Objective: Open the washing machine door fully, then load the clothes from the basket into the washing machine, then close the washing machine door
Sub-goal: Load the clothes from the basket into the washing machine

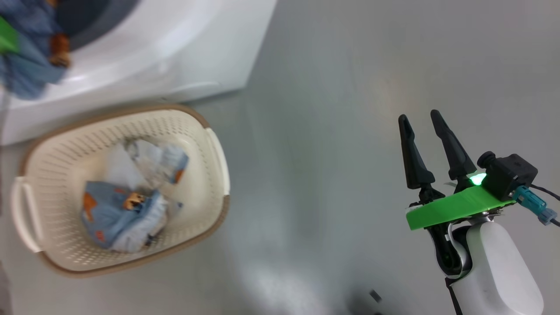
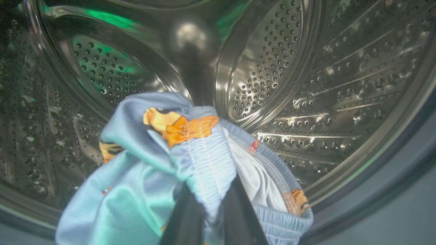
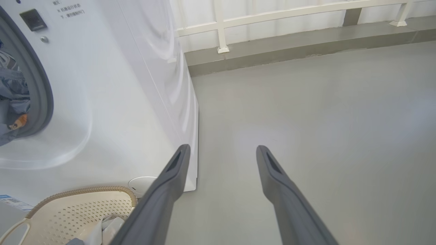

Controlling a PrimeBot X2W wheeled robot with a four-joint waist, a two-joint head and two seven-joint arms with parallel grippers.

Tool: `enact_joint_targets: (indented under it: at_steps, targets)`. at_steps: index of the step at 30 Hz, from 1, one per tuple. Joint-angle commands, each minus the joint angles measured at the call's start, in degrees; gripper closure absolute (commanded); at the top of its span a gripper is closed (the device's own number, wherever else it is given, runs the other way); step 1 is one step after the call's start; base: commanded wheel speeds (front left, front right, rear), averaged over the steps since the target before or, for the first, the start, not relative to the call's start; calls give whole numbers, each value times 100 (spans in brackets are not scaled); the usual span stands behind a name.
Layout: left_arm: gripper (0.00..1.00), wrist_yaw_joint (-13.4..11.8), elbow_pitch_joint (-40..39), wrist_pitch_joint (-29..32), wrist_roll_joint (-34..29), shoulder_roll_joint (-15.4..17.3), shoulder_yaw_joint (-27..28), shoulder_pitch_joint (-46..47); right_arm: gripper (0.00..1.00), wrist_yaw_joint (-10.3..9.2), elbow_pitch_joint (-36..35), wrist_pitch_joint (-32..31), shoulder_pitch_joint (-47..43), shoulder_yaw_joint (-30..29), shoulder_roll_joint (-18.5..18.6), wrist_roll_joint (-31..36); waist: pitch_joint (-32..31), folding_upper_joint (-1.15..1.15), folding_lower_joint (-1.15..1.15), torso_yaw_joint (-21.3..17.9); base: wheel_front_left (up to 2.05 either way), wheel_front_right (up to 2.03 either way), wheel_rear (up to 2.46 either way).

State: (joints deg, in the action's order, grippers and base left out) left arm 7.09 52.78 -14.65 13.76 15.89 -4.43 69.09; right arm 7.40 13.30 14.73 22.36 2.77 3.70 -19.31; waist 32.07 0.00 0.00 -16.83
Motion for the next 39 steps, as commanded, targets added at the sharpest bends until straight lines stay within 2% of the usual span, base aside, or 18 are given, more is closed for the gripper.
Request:
enact_joint_targets:
  at_steps: [1, 6, 8, 9, 10, 19, 25, 30, 39]
  targets:
    - [100, 8, -209, -35, -126, 346, 83, 361, 0, 9, -172, 27, 10, 122, -22, 23, 596, 0, 0, -493, 0, 0, 0]
    - [100, -102, -1180, -35, -390, 404, 204, 698, 0, 9, -223, 27, 53, 87, -60, 9, 763, 0, 0, -526, 0, 0, 0]
    - [100, -115, -1190, -35, -426, 359, 258, 613, 0, 9, -194, 27, 61, 78, -67, 15, 745, 0, 0, -508, 0, 0, 0]
    - [95, -129, -1066, -35, -431, 328, 273, 574, 0, 9, -167, 27, 67, 85, -70, 16, 726, 0, 0, -494, 0, 0, 0]
    - [0, -140, -974, -35, -443, 302, 282, 555, 0, 9, -147, 27, 79, 99, -72, 15, 710, 0, 0, -479, 0, 0, 0]
    - [0, -198, 197, -35, -441, 196, 289, 531, 0, 9, -56, 27, 107, 161, -80, 50, 486, 0, 0, -343, 0, 0, 0]
    - [0, -173, 596, -35, -354, 127, 328, 447, 0, 9, -15, 27, 81, 166, -81, 78, 243, 0, 0, -230, 0, 0, 0]
    - [0, -114, 534, -35, -269, 35, 366, 190, 0, 9, 39, 27, 72, 166, -81, 81, 30, 0, 0, -112, 0, 0, 0]
    - [0, -1, -106, -35, -91, -89, 472, -724, 0, 9, 118, 27, 1, 134, -55, 89, -492, 0, 0, 114, 0, 0, 0]
